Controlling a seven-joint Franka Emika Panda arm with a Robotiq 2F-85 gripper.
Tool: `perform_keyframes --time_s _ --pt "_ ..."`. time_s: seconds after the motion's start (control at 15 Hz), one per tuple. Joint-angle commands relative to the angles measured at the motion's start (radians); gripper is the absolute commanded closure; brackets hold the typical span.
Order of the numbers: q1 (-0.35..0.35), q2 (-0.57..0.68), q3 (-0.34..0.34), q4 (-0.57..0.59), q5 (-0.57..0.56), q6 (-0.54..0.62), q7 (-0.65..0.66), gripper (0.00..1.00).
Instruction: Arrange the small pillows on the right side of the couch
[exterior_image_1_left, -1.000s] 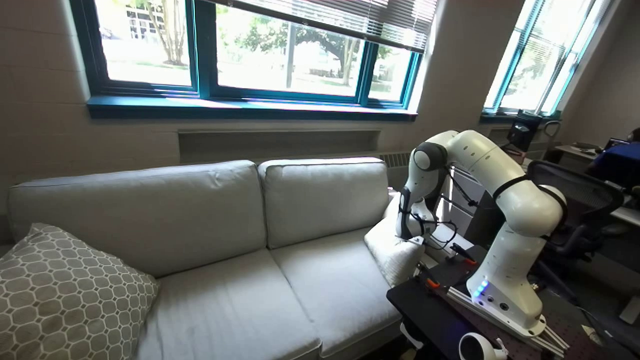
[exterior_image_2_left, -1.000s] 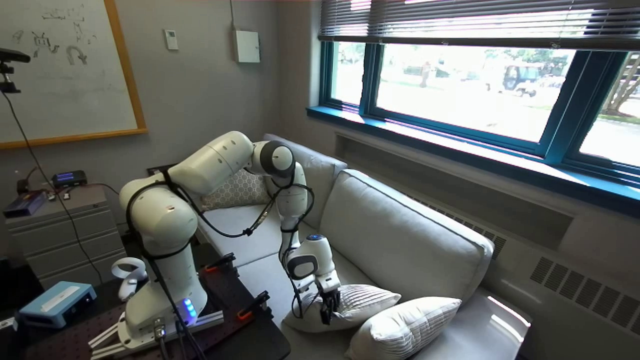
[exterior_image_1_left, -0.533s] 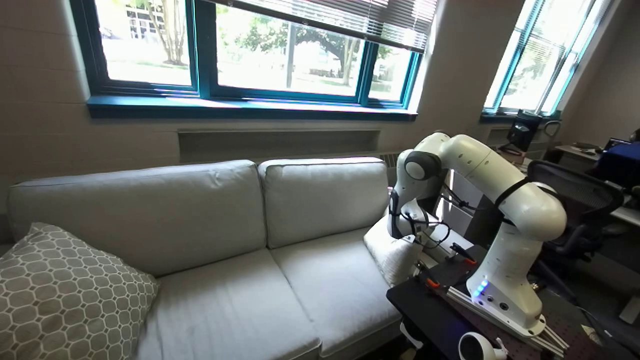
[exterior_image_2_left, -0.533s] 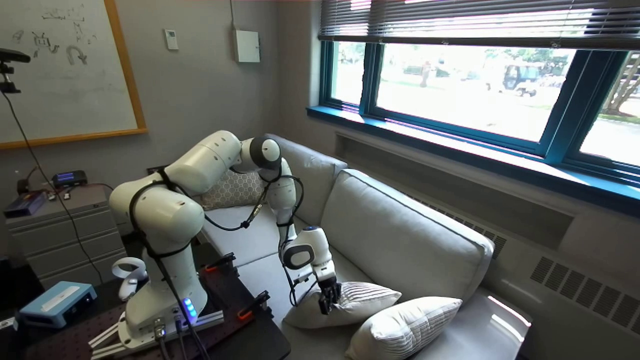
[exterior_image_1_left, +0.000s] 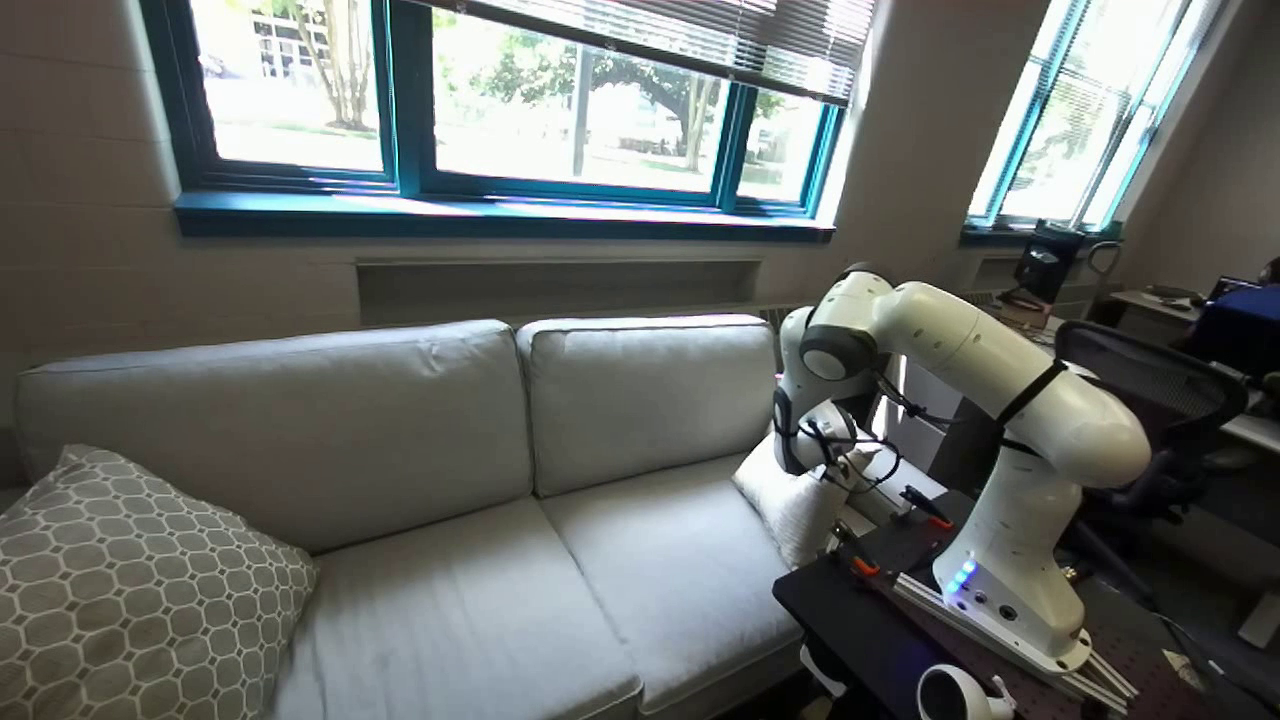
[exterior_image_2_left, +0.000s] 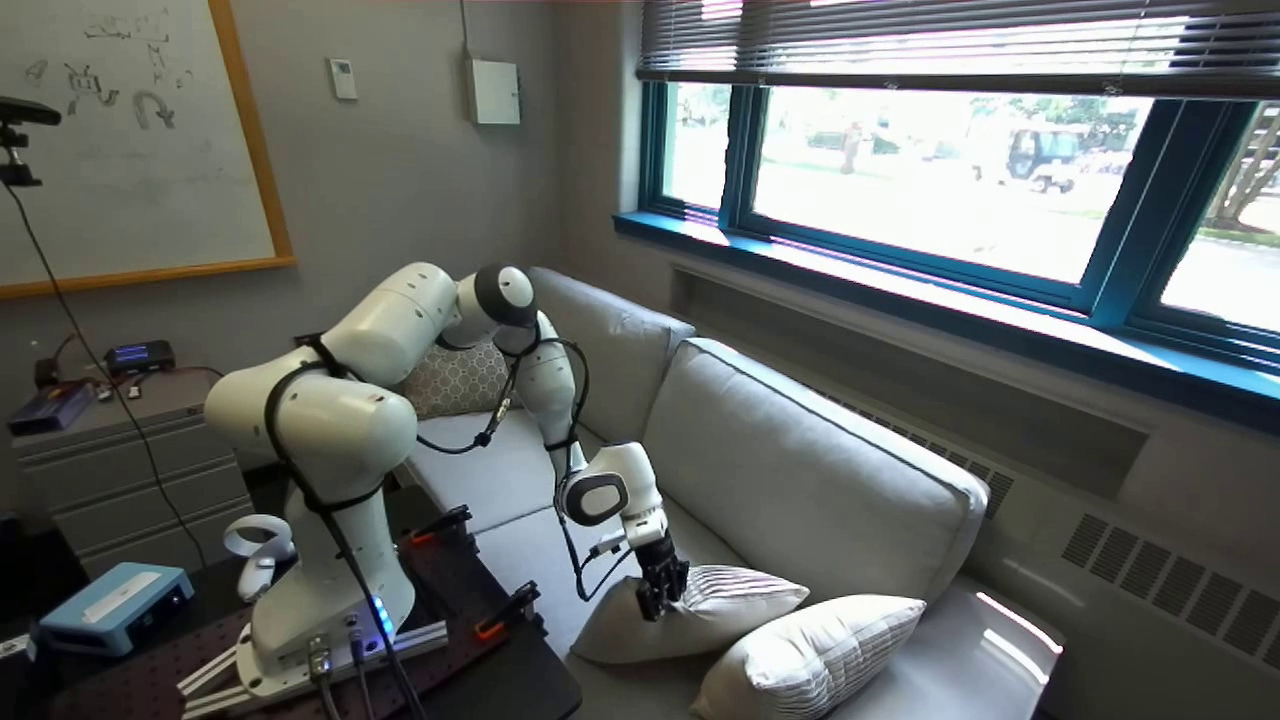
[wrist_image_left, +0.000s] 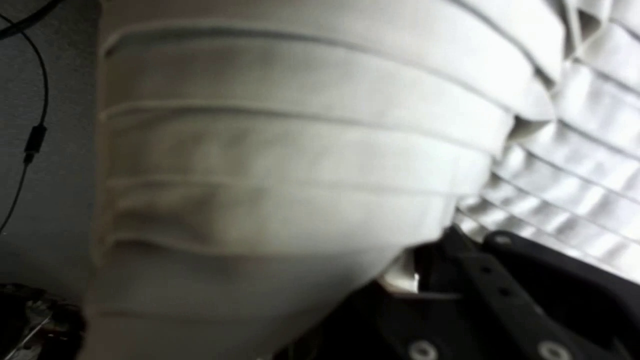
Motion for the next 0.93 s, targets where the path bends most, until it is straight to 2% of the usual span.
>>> perform_keyframes --time_s 0.0,0.33,0.87 --pt "0.024 0.081 -0.075 0.037 -0.043 -0.106 0.134 0.96" --pt "0.012 0.125 -0.111 0.083 -0.148 -0.209 0.311 0.96" --pt "0.03 0.135 -0.173 0.104 -0.287 -0.382 0.698 0.96"
